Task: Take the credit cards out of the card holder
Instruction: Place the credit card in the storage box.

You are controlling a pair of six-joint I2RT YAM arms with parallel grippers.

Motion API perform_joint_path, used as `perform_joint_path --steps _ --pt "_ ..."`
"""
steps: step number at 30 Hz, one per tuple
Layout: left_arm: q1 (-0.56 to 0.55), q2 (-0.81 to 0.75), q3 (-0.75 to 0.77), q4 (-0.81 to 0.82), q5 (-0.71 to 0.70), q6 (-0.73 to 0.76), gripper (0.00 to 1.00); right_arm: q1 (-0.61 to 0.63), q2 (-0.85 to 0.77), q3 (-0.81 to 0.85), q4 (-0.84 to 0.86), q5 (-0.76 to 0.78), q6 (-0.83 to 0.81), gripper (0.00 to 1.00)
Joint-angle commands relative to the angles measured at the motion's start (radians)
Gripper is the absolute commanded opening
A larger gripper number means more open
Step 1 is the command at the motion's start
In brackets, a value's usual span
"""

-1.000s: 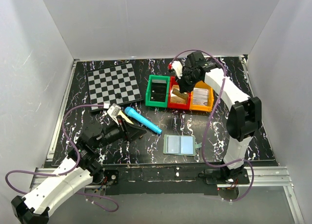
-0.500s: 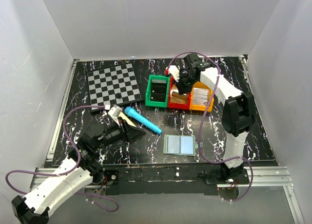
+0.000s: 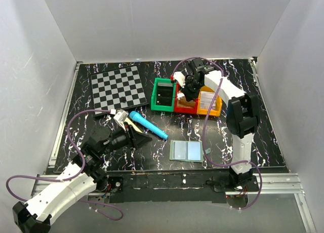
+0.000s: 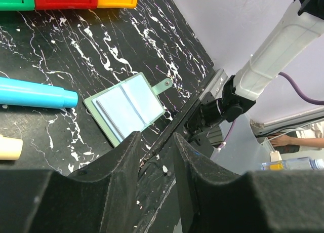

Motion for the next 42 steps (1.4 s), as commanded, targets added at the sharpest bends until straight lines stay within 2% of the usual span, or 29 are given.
perform_joint_path --steps 1,11,29,34,42 --pt "0.005 -0.001 0.0 -0.001 -0.013 0.004 0.32 -0.003 0.038 0.06 0.01 0.016 -0.007 0.01" --pt "0.003 -0.004 0.005 -0.019 -0.024 0.009 0.32 0.007 0.101 0.095 0.03 0.047 0.0 0.01" --pt "0.005 -0.011 0.0 -0.022 -0.024 0.004 0.34 0.033 0.122 0.098 0.056 0.096 0.028 0.01" --pt "0.003 -0.013 0.0 -0.022 -0.024 0.002 0.36 0.033 0.108 0.093 0.07 0.119 0.037 0.09" --pt "0.003 -0.016 0.002 -0.027 -0.022 0.002 0.36 0.033 0.098 0.092 0.077 0.141 0.051 0.14"
